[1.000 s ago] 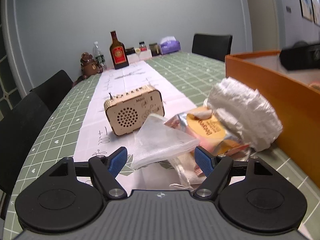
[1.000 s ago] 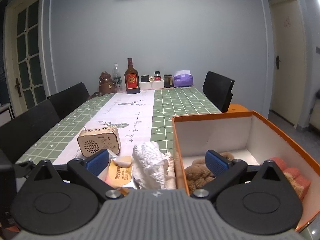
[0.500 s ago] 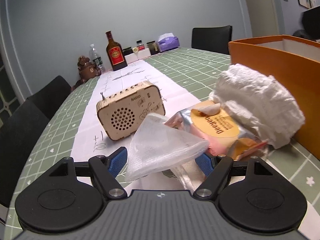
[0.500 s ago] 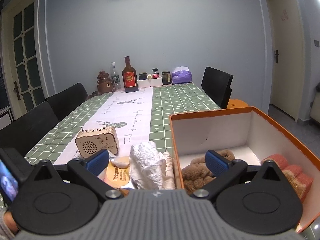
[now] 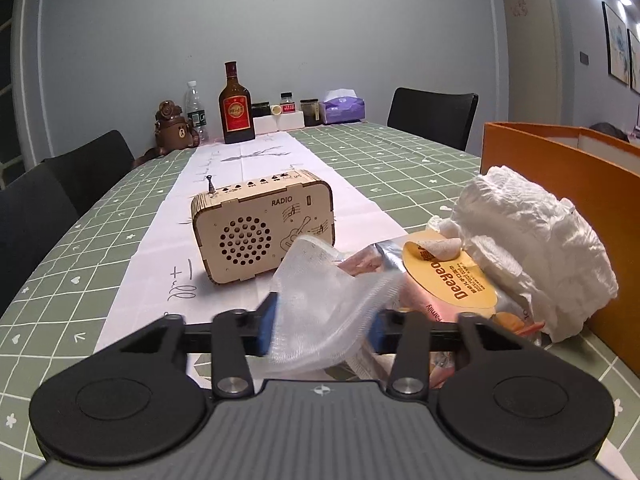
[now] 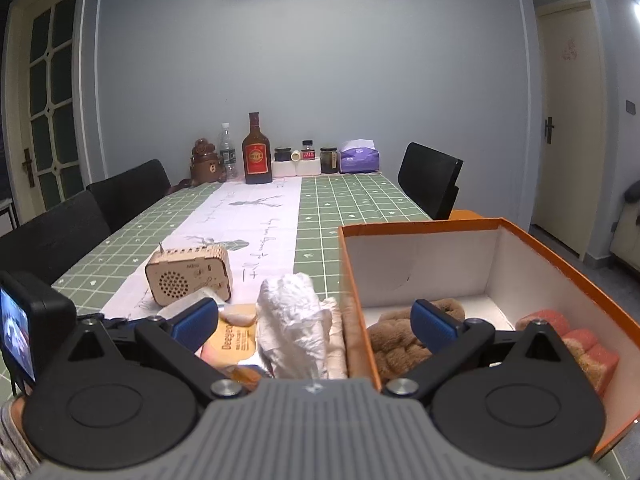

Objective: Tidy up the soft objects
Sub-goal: 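Grasp the clear plastic bag with the left tool, then grasp the Deeyeo wipes pack with the right tool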

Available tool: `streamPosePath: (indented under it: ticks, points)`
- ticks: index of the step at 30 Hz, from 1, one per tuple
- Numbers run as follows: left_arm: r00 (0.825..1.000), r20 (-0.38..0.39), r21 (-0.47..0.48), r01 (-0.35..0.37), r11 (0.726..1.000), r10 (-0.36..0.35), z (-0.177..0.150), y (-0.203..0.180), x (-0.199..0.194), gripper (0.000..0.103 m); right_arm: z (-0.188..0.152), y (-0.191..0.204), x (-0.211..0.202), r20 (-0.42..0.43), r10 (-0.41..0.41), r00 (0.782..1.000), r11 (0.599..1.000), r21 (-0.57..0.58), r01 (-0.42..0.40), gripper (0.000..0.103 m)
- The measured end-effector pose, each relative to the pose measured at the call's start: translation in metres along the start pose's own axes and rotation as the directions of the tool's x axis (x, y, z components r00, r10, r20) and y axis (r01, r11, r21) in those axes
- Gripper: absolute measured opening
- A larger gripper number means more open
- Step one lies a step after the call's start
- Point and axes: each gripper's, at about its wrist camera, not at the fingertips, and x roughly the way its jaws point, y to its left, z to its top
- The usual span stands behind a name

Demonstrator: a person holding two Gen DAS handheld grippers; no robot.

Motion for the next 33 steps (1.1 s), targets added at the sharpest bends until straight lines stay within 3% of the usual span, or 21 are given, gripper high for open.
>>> streamPosePath:
  ticks: [1, 7, 15, 18, 27, 33]
  points:
    - [1.000, -0.001, -0.006, -0.001, 1.000, 0.001, 0.000, 0.000, 0.000, 0.028, -0.001, 0.002, -0.001, 0.002, 0.001, 1.000, 1.000, -0.001, -0.001, 0.100]
    - [1.000, 0.023, 0.001, -0.013, 1.000, 0.013, -0.003, -0.002, -0.008, 0.009, -0.006, 0.014, 0.000, 0.000, 0.034, 0.999, 0.999, -0.003, -0.034, 0.100]
    - [1.000, 0.018, -0.045, -0.008, 0.999, 0.009, -0.007, 0.004, -0.018, 0.008, -0.008, 0.039, 0.014, -0.014, 0.116, 0.993, 0.993, 0.006, -0.116, 0.100]
    - [1.000, 0.022, -0.055, -0.008, 0.998, 0.009, -0.007, 0.006, -0.019, 0.008, -0.008, 0.047, 0.028, -0.030, 0.107, 0.994, 0.994, -0.011, -0.107, 0.099]
    - [0.997, 0.050, -0.098, -0.057, 0.994, 0.063, -0.009, 0.014, -0.027, 0.010, -0.009, 0.069, 0.070, -0.109, 0.117, 0.987, 0.992, -0.040, -0.122, 0.074]
    - [0.996, 0.025, -0.129, -0.085, 0.988, 0.089, -0.008, 0.022, -0.023, 0.010, -0.019, 0.072, 0.110, -0.194, 0.130, 0.972, 0.991, 0.002, -0.132, 0.067]
